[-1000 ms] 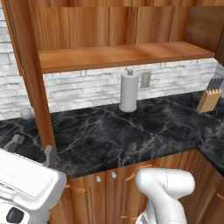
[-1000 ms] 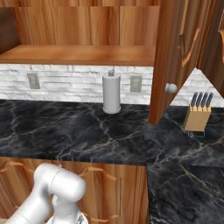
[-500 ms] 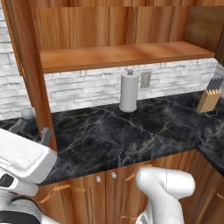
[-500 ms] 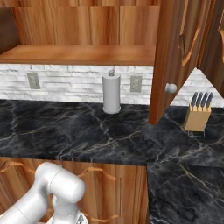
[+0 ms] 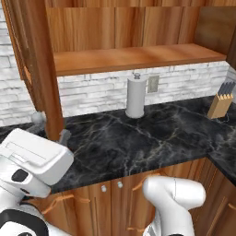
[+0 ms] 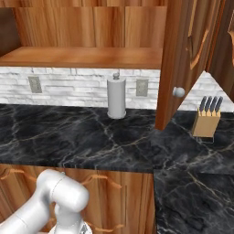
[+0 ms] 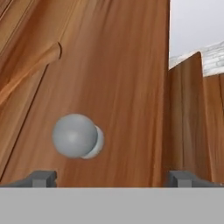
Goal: Close all open cabinet doors.
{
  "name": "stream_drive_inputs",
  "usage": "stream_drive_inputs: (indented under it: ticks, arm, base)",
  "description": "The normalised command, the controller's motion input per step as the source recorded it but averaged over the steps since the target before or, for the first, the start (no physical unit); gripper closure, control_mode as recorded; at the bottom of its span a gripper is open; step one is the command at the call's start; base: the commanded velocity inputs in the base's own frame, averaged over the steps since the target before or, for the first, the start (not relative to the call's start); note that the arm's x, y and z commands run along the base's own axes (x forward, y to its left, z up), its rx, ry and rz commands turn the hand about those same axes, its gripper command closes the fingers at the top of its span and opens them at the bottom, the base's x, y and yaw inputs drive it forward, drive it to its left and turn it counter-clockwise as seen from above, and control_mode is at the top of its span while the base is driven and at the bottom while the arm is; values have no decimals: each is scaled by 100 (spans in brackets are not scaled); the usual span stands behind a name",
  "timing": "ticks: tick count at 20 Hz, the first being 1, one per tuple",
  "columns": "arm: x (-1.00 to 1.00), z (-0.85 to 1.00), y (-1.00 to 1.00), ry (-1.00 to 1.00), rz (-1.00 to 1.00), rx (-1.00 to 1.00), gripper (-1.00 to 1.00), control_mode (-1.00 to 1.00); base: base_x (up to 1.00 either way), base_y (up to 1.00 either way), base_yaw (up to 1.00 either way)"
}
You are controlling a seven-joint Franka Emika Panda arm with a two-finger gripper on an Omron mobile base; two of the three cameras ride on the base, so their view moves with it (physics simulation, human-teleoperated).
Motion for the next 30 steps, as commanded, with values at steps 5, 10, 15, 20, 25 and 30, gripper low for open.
stream_drive_inputs:
  ticks: [5,10,15,20,25,30]
  arm:
    - [73,-19,-100,0,0,10,-100,-100]
    - [99,-17,-100,0,0,12,-100,-100]
    - [100,-6,-97,0,6,15,-100,-100]
    - [75,-5,-65,0,17,5,-100,-100]
    - [90,-3,-53,1,14,4,-100,-100]
    - [95,0,-39,5,10,3,-100,-100]
  base:
    - [0,0,0]
    - [0,0,0]
    - [0,0,0]
    - [0,0,0]
    - [0,0,0]
    - [0,0,0]
